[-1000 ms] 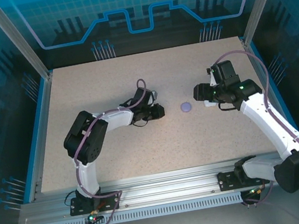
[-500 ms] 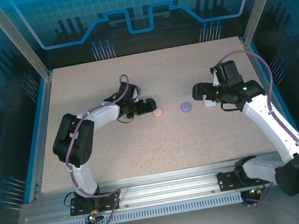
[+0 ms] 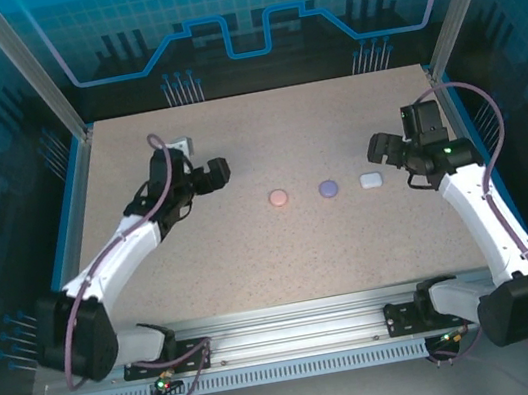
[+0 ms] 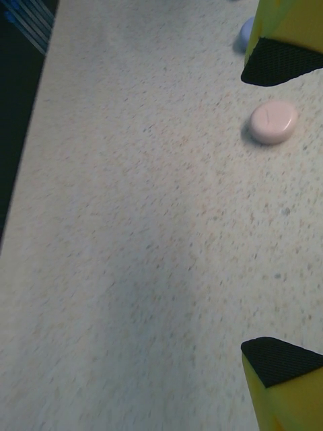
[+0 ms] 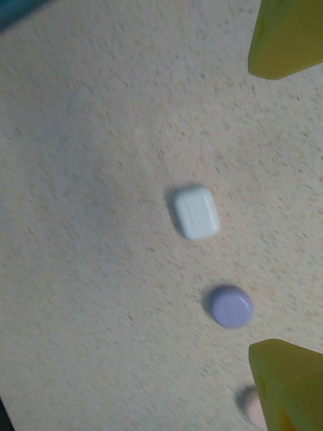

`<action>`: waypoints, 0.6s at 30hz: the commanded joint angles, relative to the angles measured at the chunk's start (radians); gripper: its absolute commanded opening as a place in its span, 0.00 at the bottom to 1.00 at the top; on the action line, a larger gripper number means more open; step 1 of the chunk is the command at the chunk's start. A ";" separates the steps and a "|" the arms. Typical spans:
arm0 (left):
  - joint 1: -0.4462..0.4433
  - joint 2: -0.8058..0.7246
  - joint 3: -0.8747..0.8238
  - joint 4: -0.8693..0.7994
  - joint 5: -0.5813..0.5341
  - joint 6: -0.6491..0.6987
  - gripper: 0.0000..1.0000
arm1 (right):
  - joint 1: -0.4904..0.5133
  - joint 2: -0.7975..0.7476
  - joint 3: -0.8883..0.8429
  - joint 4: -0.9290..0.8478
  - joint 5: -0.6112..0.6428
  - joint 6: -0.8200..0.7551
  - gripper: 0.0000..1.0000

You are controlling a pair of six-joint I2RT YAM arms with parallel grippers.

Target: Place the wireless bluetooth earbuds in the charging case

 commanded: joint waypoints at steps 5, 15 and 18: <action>0.006 -0.187 -0.251 0.385 -0.188 0.202 0.99 | -0.019 -0.062 -0.209 0.367 0.210 -0.133 1.00; 0.014 -0.206 -0.439 0.575 -0.277 0.345 0.99 | -0.018 -0.007 -0.424 0.670 0.235 -0.236 1.00; 0.019 -0.159 -0.473 0.637 -0.304 0.374 0.99 | -0.012 0.029 -0.462 0.754 0.225 -0.259 1.00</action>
